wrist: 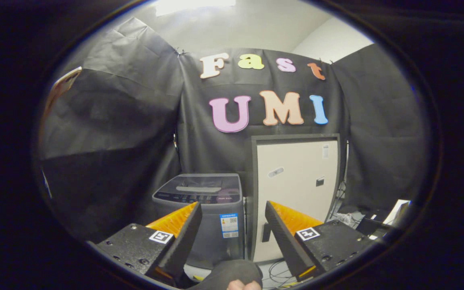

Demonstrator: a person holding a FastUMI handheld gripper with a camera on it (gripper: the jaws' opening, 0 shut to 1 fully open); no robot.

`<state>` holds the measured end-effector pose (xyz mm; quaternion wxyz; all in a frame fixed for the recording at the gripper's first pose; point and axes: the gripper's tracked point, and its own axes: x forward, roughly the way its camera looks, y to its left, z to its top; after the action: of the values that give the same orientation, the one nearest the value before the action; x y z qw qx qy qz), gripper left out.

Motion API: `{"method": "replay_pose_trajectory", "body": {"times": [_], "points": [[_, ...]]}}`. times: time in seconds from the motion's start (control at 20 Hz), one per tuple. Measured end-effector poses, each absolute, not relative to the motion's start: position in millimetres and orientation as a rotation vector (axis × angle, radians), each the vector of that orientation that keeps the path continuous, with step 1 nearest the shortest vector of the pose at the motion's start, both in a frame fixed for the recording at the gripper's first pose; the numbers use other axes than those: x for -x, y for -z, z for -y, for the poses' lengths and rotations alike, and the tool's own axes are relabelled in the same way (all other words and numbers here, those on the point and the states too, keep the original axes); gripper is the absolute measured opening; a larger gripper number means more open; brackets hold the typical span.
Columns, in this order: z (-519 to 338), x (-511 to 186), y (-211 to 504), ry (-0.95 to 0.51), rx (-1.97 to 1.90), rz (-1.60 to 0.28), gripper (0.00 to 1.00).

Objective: Put the clothes into the washing machine and then close the washing machine lid.

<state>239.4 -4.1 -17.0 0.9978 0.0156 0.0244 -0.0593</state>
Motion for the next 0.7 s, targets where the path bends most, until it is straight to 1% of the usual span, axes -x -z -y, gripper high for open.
{"method": "replay_pose_trajectory", "body": {"times": [0.2,0.7], "points": [[-0.4,-232.7,34.9,0.105,-0.025,-0.071,0.96],[-11.6,-233.3,41.2,0.059,-0.018,-0.086,0.95]]}}
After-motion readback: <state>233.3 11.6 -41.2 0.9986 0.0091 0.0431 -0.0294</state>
